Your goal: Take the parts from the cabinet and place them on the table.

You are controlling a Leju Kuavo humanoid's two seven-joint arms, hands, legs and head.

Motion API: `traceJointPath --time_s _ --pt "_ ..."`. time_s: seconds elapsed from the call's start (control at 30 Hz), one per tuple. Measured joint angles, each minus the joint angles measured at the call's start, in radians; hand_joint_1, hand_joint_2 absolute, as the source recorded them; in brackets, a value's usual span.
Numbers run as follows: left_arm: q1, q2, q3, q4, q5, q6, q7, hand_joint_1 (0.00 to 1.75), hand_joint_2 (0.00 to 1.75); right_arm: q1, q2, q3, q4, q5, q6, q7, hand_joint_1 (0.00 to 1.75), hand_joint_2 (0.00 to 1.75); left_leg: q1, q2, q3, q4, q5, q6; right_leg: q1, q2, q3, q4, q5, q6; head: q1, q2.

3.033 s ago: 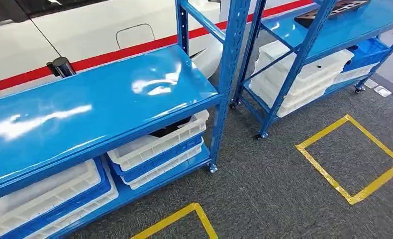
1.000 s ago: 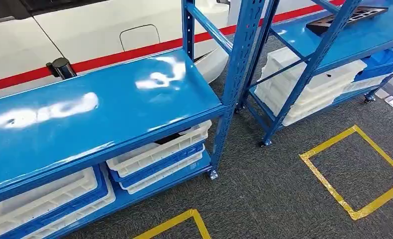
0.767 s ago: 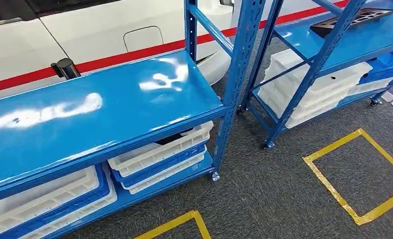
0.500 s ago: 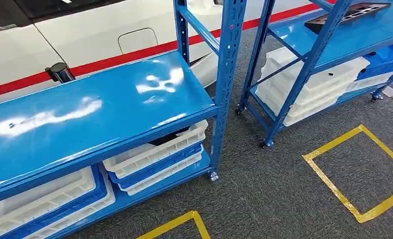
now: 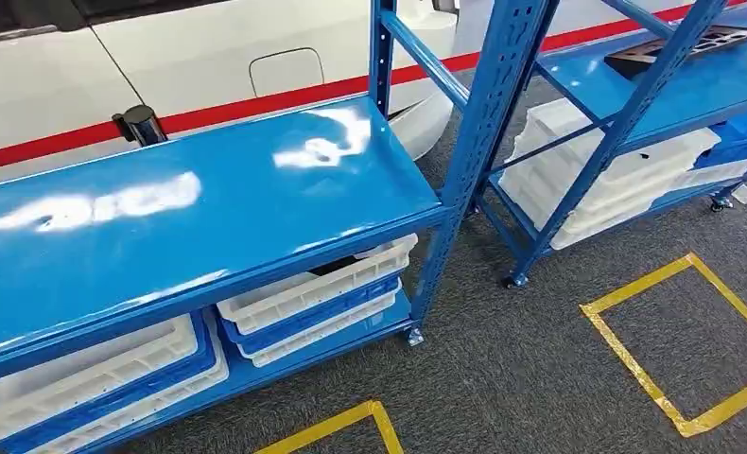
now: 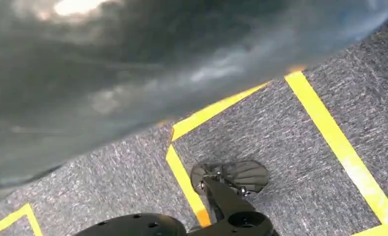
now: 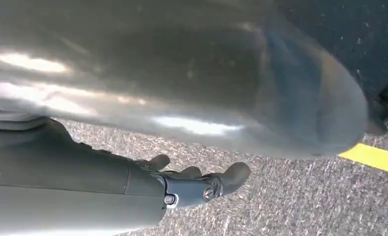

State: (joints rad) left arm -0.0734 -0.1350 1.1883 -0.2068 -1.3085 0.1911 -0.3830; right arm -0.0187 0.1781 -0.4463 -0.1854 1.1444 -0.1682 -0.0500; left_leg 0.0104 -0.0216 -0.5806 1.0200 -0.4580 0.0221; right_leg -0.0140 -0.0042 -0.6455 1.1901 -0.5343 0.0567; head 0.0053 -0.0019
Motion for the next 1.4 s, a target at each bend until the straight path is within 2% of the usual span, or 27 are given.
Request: traceJointPath --time_s 0.03,0.07,0.1,0.2,0.23,0.27,0.3,0.4,0.43,0.47,0.53,0.57,0.6,0.63,0.73,0.8,0.83,0.9,0.93,0.97,1.03,1.1,1.13,1.17,1.3,1.33,1.4 --pt "0.0 -0.001 0.0 0.0 -0.001 0.0 0.0 0.0 0.0 -0.001 -0.001 0.0 0.0 -0.002 0.0 0.0 0.0 0.0 0.0 -0.004 0.001 0.0 0.0 -0.001 0.0 0.003 0.053 -0.104 0.037 0.005 0.001 0.0" --pt "0.0 -0.001 0.0 0.0 -0.001 0.0 0.0 0.0 0.0 -0.002 -0.002 0.0 0.0 -0.002 0.0 0.0 0.0 0.0 -0.002 -0.006 0.001 0.001 0.0 -0.004 0.0 0.013 0.086 -0.175 0.051 0.0 0.001 0.0" --pt "0.0 -0.001 0.0 0.0 -0.001 0.0 0.0 0.0 0.0 -0.002 -0.002 0.0 0.0 -0.002 0.0 0.0 0.0 0.0 -0.01 -0.009 0.001 0.004 -0.004 -0.01 0.005 0.011 0.09 -0.18 0.058 -0.01 -0.002 0.0" --pt "0.0 -0.001 0.0 0.0 -0.001 0.0 0.001 0.0 0.0 -0.004 -0.002 0.0 0.0 -0.002 0.001 0.0 0.0 0.0 -0.005 -0.01 0.0 0.0 0.001 -0.024 0.01 0.01 0.089 -0.176 0.062 -0.024 -0.002 0.0" --pt "0.0 0.0 0.0 0.0 -0.001 0.0 0.001 0.0 0.0 -0.004 0.0 0.0 0.0 -0.002 0.001 0.0 0.0 0.0 -0.005 -0.012 -0.001 0.003 -0.002 -0.029 -0.003 0.006 0.091 -0.183 0.068 -0.033 0.0 0.0" --pt "0.001 0.0 0.0 0.0 -0.001 0.0 0.001 0.0 0.0 -0.004 0.0 0.0 0.0 -0.002 0.001 0.0 0.0 0.0 -0.004 0.0 -0.008 0.026 -0.02 -0.034 -0.005 0.002 0.093 -0.183 0.069 -0.038 -0.003 0.0" --pt "0.001 0.0 0.0 0.0 -0.001 0.0 0.001 0.0 0.0 -0.004 0.0 0.0 0.0 -0.002 0.001 0.0 0.0 0.0 -0.002 0.008 -0.035 0.089 -0.062 -0.039 -0.006 -0.002 0.095 -0.183 0.068 -0.048 -0.011 0.0" --pt "0.001 -0.001 0.0 0.0 -0.002 0.0 0.001 0.0 0.0 -0.001 0.0 0.0 0.0 -0.002 0.002 0.0 0.0 0.0 0.002 0.014 -0.147 0.319 -0.153 -0.049 -0.003 -0.014 0.095 -0.183 0.066 -0.05 -0.01 0.0" --pt "0.002 -0.001 0.0 0.0 -0.002 0.0 0.001 0.0 0.0 0.0 0.0 0.0 0.0 -0.002 0.002 0.0 0.0 0.0 0.003 0.015 -0.149 0.319 -0.144 -0.05 -0.003 -0.016 0.096 -0.183 0.066 -0.05 -0.01 0.0" --pt "0.003 0.0 0.0 0.0 -0.002 0.0 0.002 0.0 0.0 0.0 0.0 0.0 0.0 -0.002 0.002 0.0 0.0 0.0 0.005 0.017 -0.134 0.287 -0.117 -0.05 -0.004 -0.017 0.098 -0.183 0.065 -0.05 -0.011 0.0" --pt "0.003 0.002 0.0 0.0 -0.002 0.0 0.002 0.0 0.0 0.0 0.002 0.0 0.0 -0.002 0.002 0.0 0.0 0.0 0.007 0.03 -0.043 0.112 -0.027 -0.047 -0.005 -0.022 0.106 -0.182 0.061 -0.048 -0.01 0.0" --pt "0.002 0.002 0.0 0.0 -0.002 0.0 0.002 0.0 0.0 0.0 0.003 0.0 0.0 -0.002 0.003 0.0 0.0 0.0 0.008 0.051 0.003 0.028 -0.001 -0.046 -0.005 -0.025 0.11 -0.181 0.058 -0.043 -0.011 0.0" --pt "0.001 0.001 0.0 0.0 -0.002 0.0 0.002 0.0 0.0 0.0 0.002 0.0 0.0 -0.002 0.004 0.0 0.0 0.0 0.001 0.058 0.009 0.013 -0.016 -0.046 0.005 -0.027 0.11 -0.18 0.056 -0.039 -0.011 0.0" --pt "0.0 0.0 0.0 0.0 -0.002 0.0 0.002 0.0 0.0 -0.001 0.002 0.0 0.0 -0.002 0.004 0.0 0.0 0.0 0.001 0.045 0.008 0.007 -0.01 -0.038 0.008 -0.03 0.109 -0.179 0.053 -0.034 -0.008 0.0" --pt "-0.001 0.0 0.0 0.0 -0.002 0.0 0.002 0.0 0.0 -0.001 0.001 0.0 0.0 -0.002 0.004 0.0 0.0 0.0 -0.008 0.033 -0.001 0.009 -0.009 -0.025 0.002 -0.04 0.112 -0.187 0.056 -0.022 -0.008 0.0" --pt "0.0 0.0 0.0 0.0 -0.002 0.0 0.002 0.0 0.0 -0.001 0.001 0.0 0.0 -0.002 0.004 0.0 0.0 0.0 0.002 0.024 0.002 0.0 0.001 -0.01 0.001 -0.039 0.1 -0.176 0.048 -0.013 -0.008 0.0" --pt "0.0 0.0 0.0 0.0 -0.002 0.001 0.002 0.0 0.0 -0.001 0.001 0.0 0.0 -0.002 0.004 0.0 0.0 0.0 0.001 0.02 0.001 0.0 0.002 -0.005 0.001 -0.022 0.085 -0.134 0.02 -0.016 -0.005 0.0" --pt "-0.001 0.0 0.0 0.0 -0.002 0.001 0.002 0.0 0.0 0.0 0.001 0.0 0.0 -0.001 0.004 0.0 0.0 0.0 0.0 0.01 -0.005 0.001 0.005 0.003 0.0 -0.007 0.011 0.02 -0.049 -0.028 -0.002 0.0" --pt "-0.001 0.0 0.0 0.0 -0.002 0.002 0.002 0.0 0.0 0.0 0.001 0.0 0.0 -0.001 0.004 0.002 0.0 0.0 -0.001 0.003 -0.007 0.001 0.005 0.004 0.001 -0.003 -0.026 0.095 -0.073 -0.029 0.0 0.0" --pt "0.0 0.0 0.0 0.0 -0.002 0.002 0.002 0.0 0.0 0.001 0.001 0.0 0.0 0.001 0.005 0.003 0.0 0.0 -0.002 -0.002 -0.008 0.001 0.006 0.004 0.001 -0.001 -0.047 0.136 -0.079 -0.026 -0.001 0.0" --pt "0.001 0.0 0.0 0.0 -0.002 0.002 0.002 0.0 0.0 0.003 0.001 0.0 0.0 0.002 0.005 0.004 0.0 0.0 -0.002 -0.016 -0.007 0.001 0.006 0.004 0.0 0.0 -0.029 0.09 -0.05 -0.011 0.0 0.0" --pt "0.001 -0.001 0.0 0.0 -0.002 0.003 0.002 0.0 0.0 0.002 -0.001 0.0 0.0 0.003 0.005 0.005 0.0 0.0 -0.001 -0.032 -0.004 0.001 0.007 0.002 0.0 0.009 0.061 -0.093 0.022 0.003 0.0 0.0" --pt "0.001 -0.002 0.0 0.0 -0.002 0.003 0.002 0.0 0.0 0.001 -0.002 0.0 0.0 0.003 0.005 0.005 0.0 0.0 -0.001 -0.036 -0.004 0.001 0.008 0.0 0.0 0.029 0.098 -0.165 0.043 0.002 0.0 0.0" --pt "0.001 -0.003 0.0 0.0 -0.002 0.003 0.002 0.0 0.0 0.001 -0.002 0.0 0.0 0.003 0.005 0.005 0.0 0.0 -0.008 -0.04 -0.004 0.003 0.008 -0.006 0.006 0.037 0.1 -0.177 0.044 -0.007 -0.002 0.0" --pt "0.003 -0.002 0.0 0.0 -0.002 0.004 0.002 0.0 0.0 0.0 -0.002 0.0 0.0 0.004 0.005 0.005 0.0 0.0 -0.003 -0.052 -0.006 -0.003 0.011 -0.025 0.012 0.021 0.109 -0.182 0.053 -0.029 -0.002 0.0" --pt "0.003 -0.002 0.0 0.0 -0.002 0.005 0.002 0.0 0.0 0.0 -0.001 0.0 0.0 0.004 0.005 0.005 0.0 0.0 -0.003 -0.054 -0.008 0.0 0.01 -0.029 0.002 0.014 0.108 -0.188 0.059 -0.037 -0.001 0.0" --pt "0.004 -0.002 0.0 0.0 -0.002 0.005 0.002 0.0 0.0 0.0 0.0 0.0 0.0 0.005 0.005 0.005 0.0 0.0 -0.004 -0.007 -0.027 0.051 -0.028 -0.036 -0.002 0.005 0.111 -0.19 0.061 -0.043 -0.009 0.0"
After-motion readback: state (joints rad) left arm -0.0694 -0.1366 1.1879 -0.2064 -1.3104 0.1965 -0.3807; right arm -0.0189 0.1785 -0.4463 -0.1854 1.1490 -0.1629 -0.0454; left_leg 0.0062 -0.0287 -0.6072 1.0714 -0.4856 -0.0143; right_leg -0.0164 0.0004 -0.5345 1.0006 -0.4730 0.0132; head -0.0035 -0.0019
